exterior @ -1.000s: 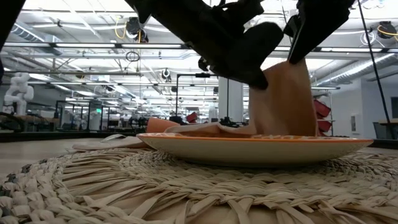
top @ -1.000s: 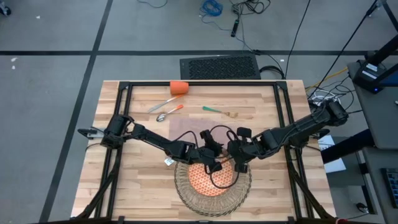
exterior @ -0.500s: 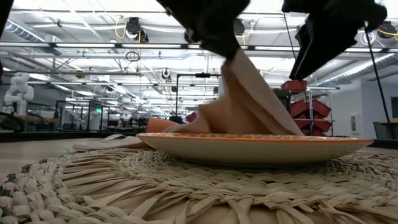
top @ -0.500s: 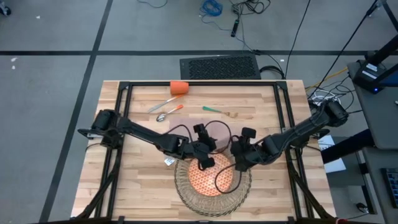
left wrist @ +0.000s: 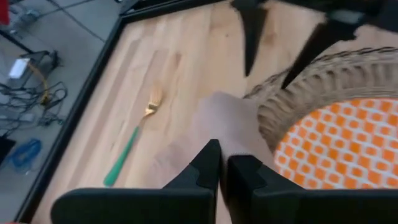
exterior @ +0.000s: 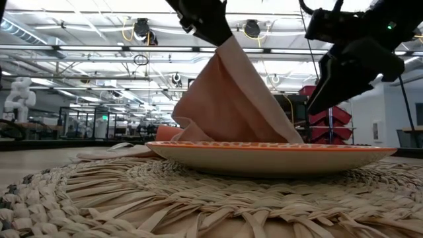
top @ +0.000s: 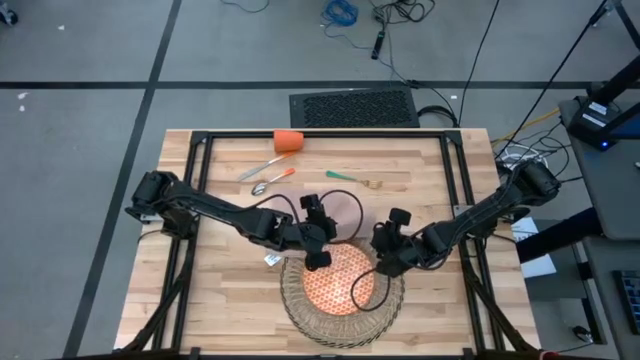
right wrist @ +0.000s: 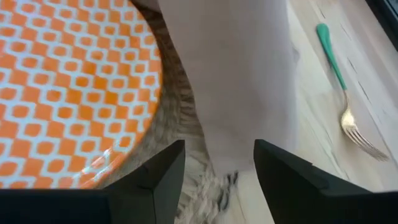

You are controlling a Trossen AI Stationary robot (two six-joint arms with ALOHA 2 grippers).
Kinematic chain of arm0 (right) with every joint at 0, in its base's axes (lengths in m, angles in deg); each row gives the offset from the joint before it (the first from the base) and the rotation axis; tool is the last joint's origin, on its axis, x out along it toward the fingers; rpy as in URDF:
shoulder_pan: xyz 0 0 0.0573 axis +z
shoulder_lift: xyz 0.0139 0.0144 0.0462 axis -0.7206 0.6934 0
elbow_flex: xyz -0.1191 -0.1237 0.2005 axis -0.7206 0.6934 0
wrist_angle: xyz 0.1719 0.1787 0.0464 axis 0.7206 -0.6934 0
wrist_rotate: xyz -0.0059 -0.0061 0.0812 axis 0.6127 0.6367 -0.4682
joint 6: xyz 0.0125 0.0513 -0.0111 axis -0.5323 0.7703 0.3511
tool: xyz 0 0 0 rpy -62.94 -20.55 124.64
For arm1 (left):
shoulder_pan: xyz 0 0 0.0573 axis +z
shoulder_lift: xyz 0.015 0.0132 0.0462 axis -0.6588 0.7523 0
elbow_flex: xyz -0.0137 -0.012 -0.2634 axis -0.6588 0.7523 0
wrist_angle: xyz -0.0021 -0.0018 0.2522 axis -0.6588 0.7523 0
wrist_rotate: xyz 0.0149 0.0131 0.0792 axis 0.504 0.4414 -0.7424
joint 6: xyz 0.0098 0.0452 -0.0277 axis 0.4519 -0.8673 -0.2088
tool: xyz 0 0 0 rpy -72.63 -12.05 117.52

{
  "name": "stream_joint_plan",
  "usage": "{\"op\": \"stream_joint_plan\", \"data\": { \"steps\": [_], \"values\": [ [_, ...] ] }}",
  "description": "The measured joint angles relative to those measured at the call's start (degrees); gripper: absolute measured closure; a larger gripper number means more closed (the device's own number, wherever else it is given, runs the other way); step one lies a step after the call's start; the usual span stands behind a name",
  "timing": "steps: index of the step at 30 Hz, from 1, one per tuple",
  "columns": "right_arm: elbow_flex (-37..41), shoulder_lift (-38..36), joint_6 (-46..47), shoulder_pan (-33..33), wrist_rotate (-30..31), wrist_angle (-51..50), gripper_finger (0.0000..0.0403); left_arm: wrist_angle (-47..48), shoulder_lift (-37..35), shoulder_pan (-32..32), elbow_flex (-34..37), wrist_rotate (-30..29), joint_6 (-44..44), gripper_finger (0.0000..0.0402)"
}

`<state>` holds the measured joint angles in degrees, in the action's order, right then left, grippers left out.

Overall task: Set table place
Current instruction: Fold the napkin

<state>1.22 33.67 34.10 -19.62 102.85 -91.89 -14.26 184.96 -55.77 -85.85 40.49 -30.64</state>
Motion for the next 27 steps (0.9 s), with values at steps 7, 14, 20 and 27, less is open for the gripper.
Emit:
{"op": "stream_joint_plan", "data": {
  "steps": [7, 14, 20, 27],
  "values": [
    [2.3, 0.0, -1.7, -2.4, 2.7, 3.6, 0.0224, -0.1, -0.1, -1.3, 0.0, 1.4, -0.2, 0.0401],
    [2.8, 0.0, -7.8, -5.6, -0.6, 10.5, 0.0225, -0.2, -0.1, -1.7, 0.0, 1.4, -0.3, 0.0401],
    [2.8, 0.0, -10.0, -8.4, -2.2, 12.0, 0.0225, -0.2, -0.1, -1.9, 0.0, 2.5, -0.3, 0.0401],
    [2.8, 0.6, -12.2, -10.9, -6.1, 12.7, 0.0225, -0.3, -0.1, -2.3, 0.0, 2.6, -0.7, 0.0401]
  ]
}}
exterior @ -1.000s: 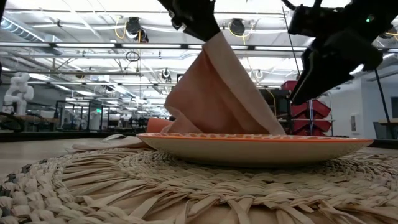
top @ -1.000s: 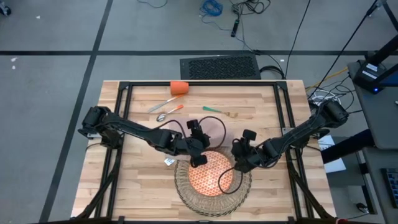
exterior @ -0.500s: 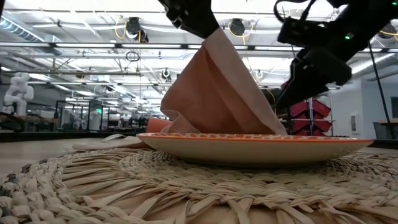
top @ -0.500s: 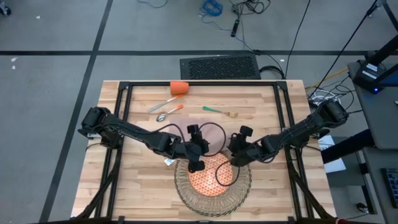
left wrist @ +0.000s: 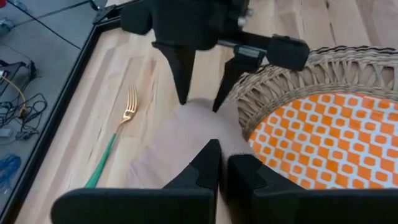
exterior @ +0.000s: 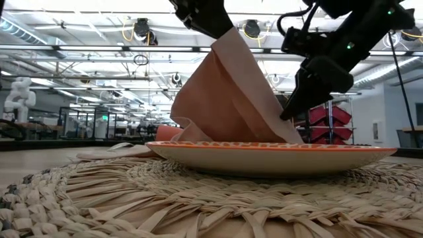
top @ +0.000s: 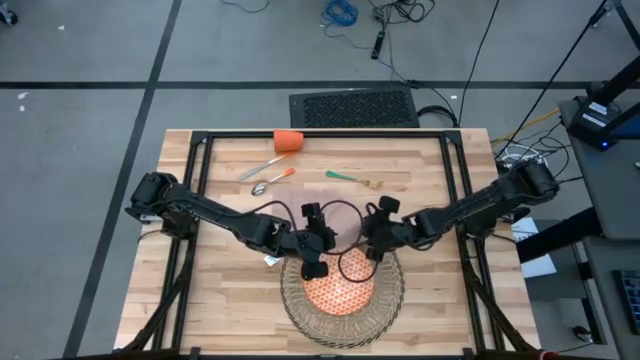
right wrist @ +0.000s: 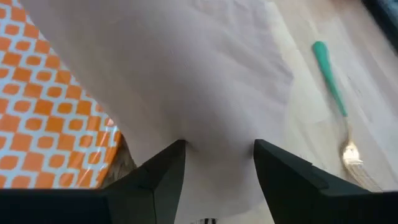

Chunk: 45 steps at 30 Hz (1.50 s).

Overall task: Set table place
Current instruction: Fold the napkin

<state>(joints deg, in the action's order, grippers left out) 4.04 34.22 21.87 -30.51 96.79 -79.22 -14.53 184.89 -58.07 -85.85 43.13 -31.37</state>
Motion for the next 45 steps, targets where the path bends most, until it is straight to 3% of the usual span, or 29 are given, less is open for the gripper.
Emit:
{"op": "stream_joint_plan", "data": {
  "steps": [9, 12, 16, 17, 26, 34, 45],
  "values": [
    [0.0, 4.9, -4.4, -2.5, -1.7, 6.6, 0.0232, -0.3, 0.0, -0.9, 0.0, 0.0, -1.1, 0.0401],
    [0.0, 5.9, -6.0, -2.9, 0.2, 8.2, 0.0266, 0.2, 0.0, -1.3, 0.0, 0.0, -1.1, 0.0401],
    [0.0, 6.1, -9.7, -2.3, 1.2, 10.2, 0.0376, 2.2, 0.0, -1.3, 0.0, -0.1, -1.1, 0.0401],
    [0.0, 6.1, -10.3, -2.1, 1.2, 10.7, 0.0388, 2.6, 0.0, -1.3, 0.0, -0.3, -1.1, 0.0401],
    [-1.6, 5.7, -11.0, 1.7, 1.7, 11.4, 0.0402, 4.3, -1.7, -1.4, 0.1, -4.2, -1.1, 0.0401],
    [-14.3, 2.3, -14.9, 5.4, 9.1, -5.4, 0.0403, 4.6, -8.1, -1.7, 0.1, -6.1, -3.0, 0.0401],
    [-42.6, 0.0, -19.5, 6.9, 18.0, -35.3, 0.0403, 3.1, -21.4, -0.8, -2.0, -6.6, -12.6, 0.0401]
  ]
}}
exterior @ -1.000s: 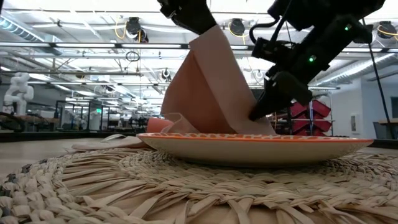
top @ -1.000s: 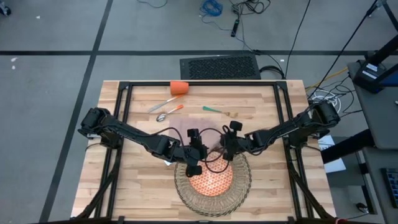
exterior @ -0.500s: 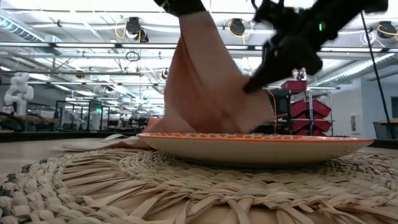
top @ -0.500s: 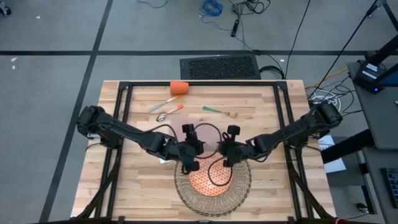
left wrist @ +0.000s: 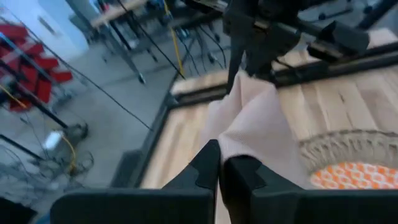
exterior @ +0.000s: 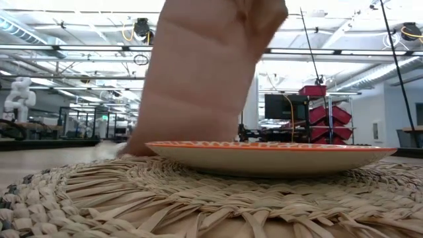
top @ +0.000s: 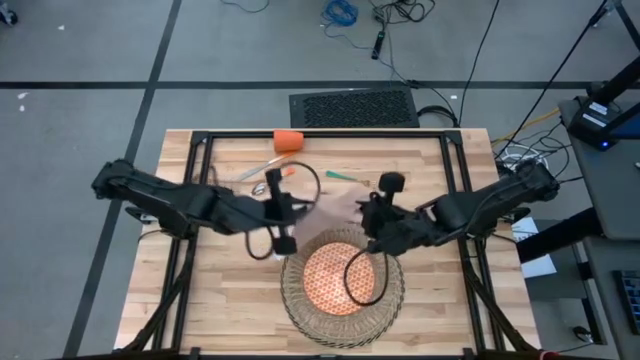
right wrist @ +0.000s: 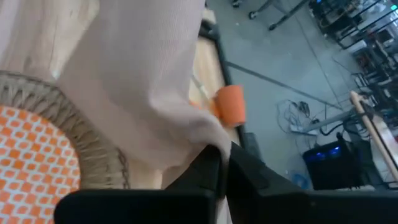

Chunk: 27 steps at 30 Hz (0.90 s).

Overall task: Set table place
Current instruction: Fold the napkin

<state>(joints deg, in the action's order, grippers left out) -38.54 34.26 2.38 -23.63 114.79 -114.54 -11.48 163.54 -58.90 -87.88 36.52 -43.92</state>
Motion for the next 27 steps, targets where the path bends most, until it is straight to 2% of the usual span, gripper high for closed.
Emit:
{"op": "stream_joint_plan", "data": {
  "steps": [5, 10, 14, 19, 27],
  "values": [
    [-11.3, -0.1, -1.1, -3.2, 0.2, -9.0, 0.0403, 0.1, -1.2, 3.6, -5.8, 0.2, -5.2, 0.0401],
    [-17.5, -0.2, -3.3, -6.1, 0.0, -13.0, 0.0403, 1.8, -0.5, 8.2, -10.2, 3.2, -7.1, 0.0402],
    [-19.9, -0.2, -4.8, -7.6, -0.1, -13.3, 0.0403, 3.1, 0.6, 11.4, -11.3, 4.8, -7.9, 0.0401],
    [-20.3, -0.1, -5.0, -6.3, -0.3, -14.1, 0.0403, 3.3, 0.5, 11.9, -11.4, 6.9, -8.0, 0.0401],
    [-20.3, -0.1, 0.7, 0.7, 0.7, -17.8, 0.0403, 5.6, 0.2, 6.9, -11.4, 6.7, -8.0, 0.0402]
  ]
}}
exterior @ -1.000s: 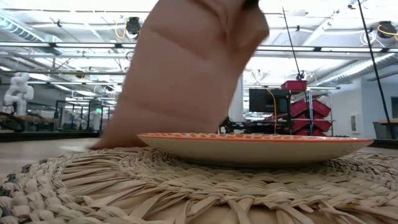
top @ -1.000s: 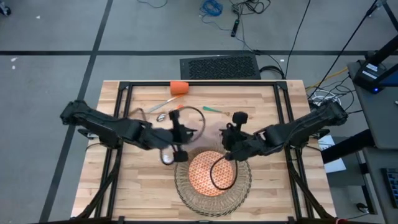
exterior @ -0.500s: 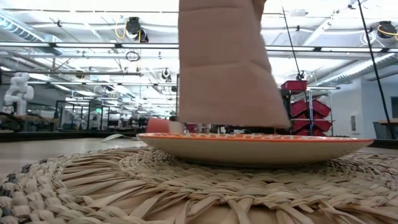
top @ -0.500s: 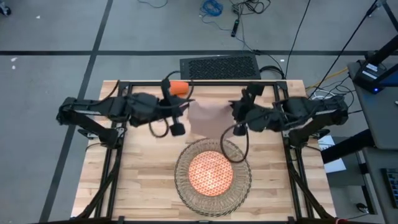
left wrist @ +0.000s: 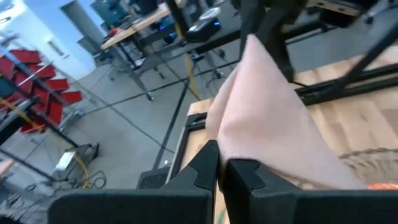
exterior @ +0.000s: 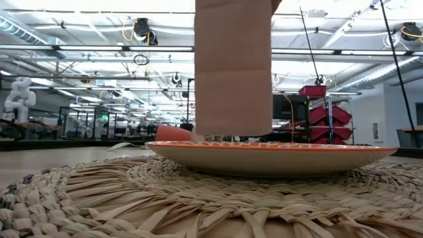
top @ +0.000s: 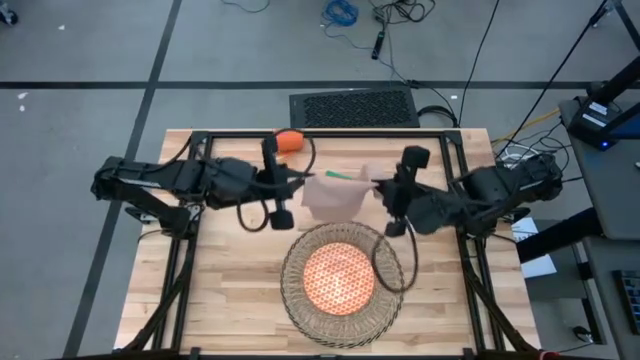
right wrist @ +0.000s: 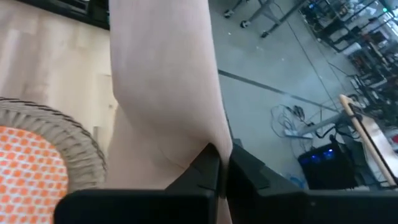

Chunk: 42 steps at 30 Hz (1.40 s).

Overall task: Set table place
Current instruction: Fold the napkin

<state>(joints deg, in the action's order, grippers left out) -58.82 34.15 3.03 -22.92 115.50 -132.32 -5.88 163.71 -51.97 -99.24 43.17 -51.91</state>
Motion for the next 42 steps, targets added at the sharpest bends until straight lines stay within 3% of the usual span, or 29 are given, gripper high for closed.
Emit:
{"op": "stream_joint_plan", "data": {
  "steps": [19, 23, 34, 39, 42],
  "values": [
    [0.0, 1.2, 12.6, 20.4, 0.7, -0.3, 0.0403, -0.6, 0.0, -22.9, 0.0, -18.2, -0.2, 0.0402],
    [0.0, 1.5, 14.1, 22.2, 0.5, -0.3, 0.0403, -0.8, 0.0, -25.5, 0.0, -20.8, -0.3, 0.0402],
    [0.0, 1.6, 13.8, 21.8, -1.3, 1.0, 0.0403, 0.1, 3.5, -21.9, 0.0, -4.3, 10.7, 0.039],
    [0.0, 1.8, 13.8, 22.0, -1.2, 1.1, 0.0403, -1.6, 3.7, -18.4, 2.6, 0.1, 13.6, 0.0326],
    [0.0, 1.9, 13.7, 21.9, -1.2, 1.1, 0.0403, -2.7, 4.1, -17.4, 4.7, -2.1, 11.6, 0.0279]
  ]
}}
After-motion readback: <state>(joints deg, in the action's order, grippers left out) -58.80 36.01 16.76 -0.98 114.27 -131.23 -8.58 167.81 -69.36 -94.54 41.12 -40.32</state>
